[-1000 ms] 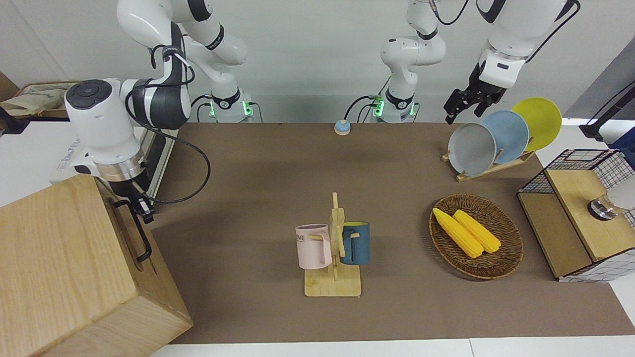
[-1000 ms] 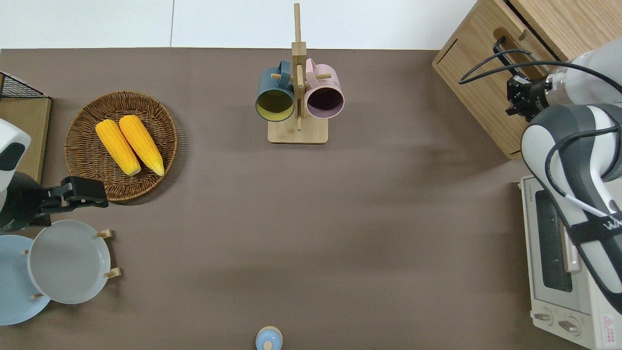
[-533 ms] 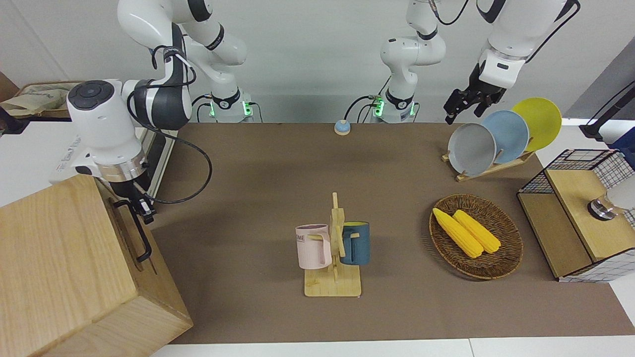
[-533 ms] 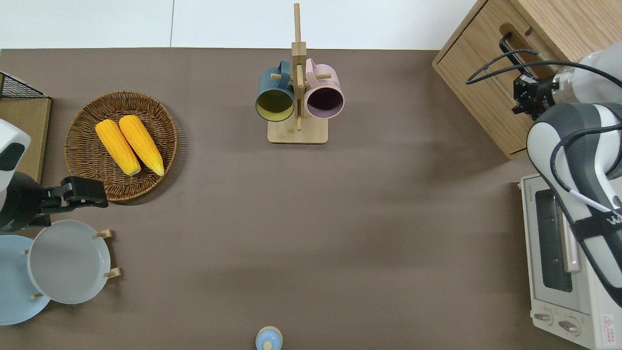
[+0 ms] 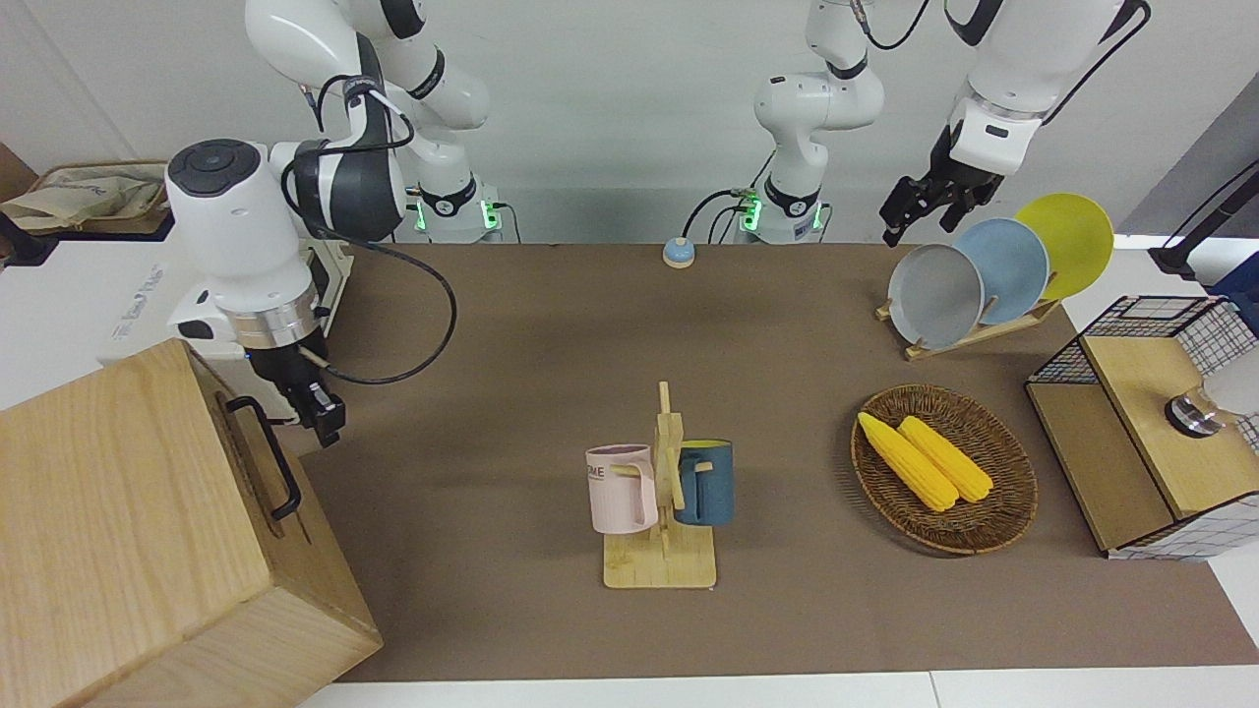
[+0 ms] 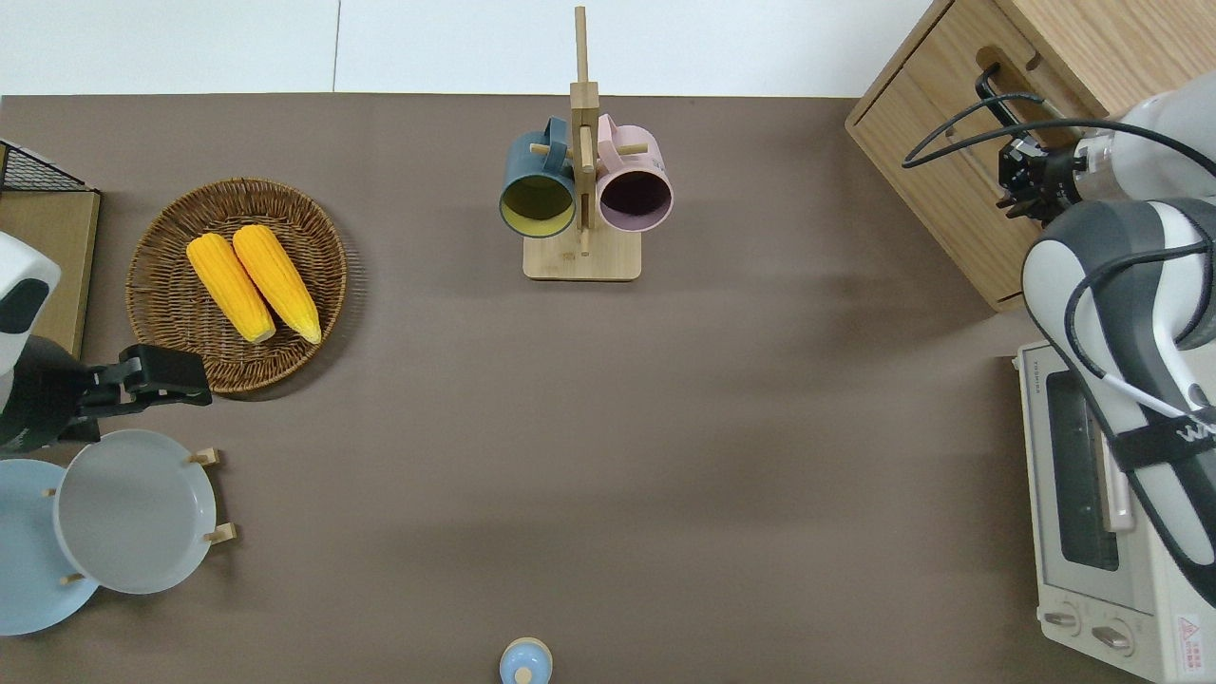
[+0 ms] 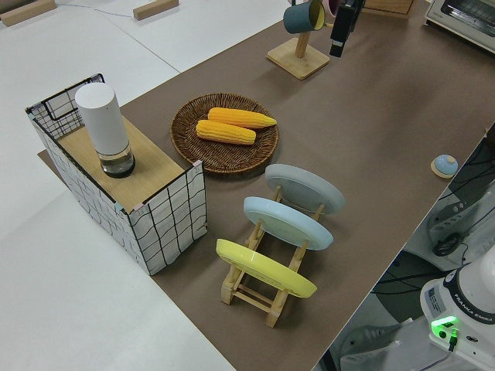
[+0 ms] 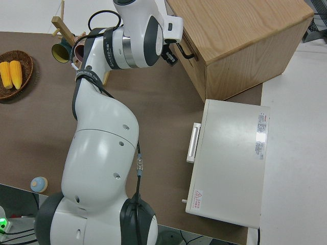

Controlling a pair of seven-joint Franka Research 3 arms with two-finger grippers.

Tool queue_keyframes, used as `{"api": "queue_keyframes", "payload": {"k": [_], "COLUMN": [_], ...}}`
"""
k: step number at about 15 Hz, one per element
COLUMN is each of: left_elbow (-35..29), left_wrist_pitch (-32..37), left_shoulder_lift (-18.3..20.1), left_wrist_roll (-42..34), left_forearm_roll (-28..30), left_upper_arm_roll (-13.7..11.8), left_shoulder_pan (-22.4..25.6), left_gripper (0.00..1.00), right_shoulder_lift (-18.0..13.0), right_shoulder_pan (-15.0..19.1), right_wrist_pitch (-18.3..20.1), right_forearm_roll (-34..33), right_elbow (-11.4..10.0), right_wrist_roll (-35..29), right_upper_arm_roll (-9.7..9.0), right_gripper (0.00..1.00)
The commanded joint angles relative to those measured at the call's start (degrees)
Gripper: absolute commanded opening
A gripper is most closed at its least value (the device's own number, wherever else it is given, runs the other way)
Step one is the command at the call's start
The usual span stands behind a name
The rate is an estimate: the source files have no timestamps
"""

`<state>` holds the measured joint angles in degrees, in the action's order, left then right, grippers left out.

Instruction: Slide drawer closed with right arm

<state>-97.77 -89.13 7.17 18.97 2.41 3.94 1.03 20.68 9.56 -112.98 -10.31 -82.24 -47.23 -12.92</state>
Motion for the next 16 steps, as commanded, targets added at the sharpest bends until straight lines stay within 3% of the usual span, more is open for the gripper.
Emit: {"api": "queue_keyframes", "payload": {"k": [1,5,7,9,12,16], "left_elbow": [0.21,0.21,0.21,0.21,0.21,0.21], "left_wrist_pitch": [0.97,0.89,0.89,0.97,0.89,0.89], "left_shoulder_lift": [0.48,0.48,0.48,0.48,0.48,0.48], "left_wrist_roll": [-0.51,-0.51,-0.51,-0.51,-0.51,-0.51], "left_forearm_roll": [0.05,0.05,0.05,0.05,0.05,0.05], "left_upper_arm_roll": [-0.25,-0.25,-0.25,-0.25,-0.25,-0.25], "left_shoulder_pan": [-0.07,-0.07,-0.07,-0.07,-0.07,-0.07], "left_gripper": [0.99,0.99,0.99,0.99,0.99,0.99], "right_shoulder_lift": [-4.24,-8.01,-9.25,-10.65,-13.11,-15.58], "right_shoulder_pan": [-1.56,-3.5,-3.67,-3.94,-4.11,-4.99], "right_wrist_pitch": [2.23,3.37,5.39,5.83,10.04,14.88], "right_forearm_roll": [-0.5,-0.24,0.89,4.58,5.03,8.72], "right_elbow": [-2.92,-5.65,-5.65,-5.74,-6.0,-6.0], "right_wrist_roll": [5.91,11.17,18.55,22.43,27.88,34.39], "right_upper_arm_roll": [-0.52,-0.96,-1.66,-1.58,-1.58,0.61], "right_gripper": [0.992,0.985,0.985,0.985,0.985,0.985]}}
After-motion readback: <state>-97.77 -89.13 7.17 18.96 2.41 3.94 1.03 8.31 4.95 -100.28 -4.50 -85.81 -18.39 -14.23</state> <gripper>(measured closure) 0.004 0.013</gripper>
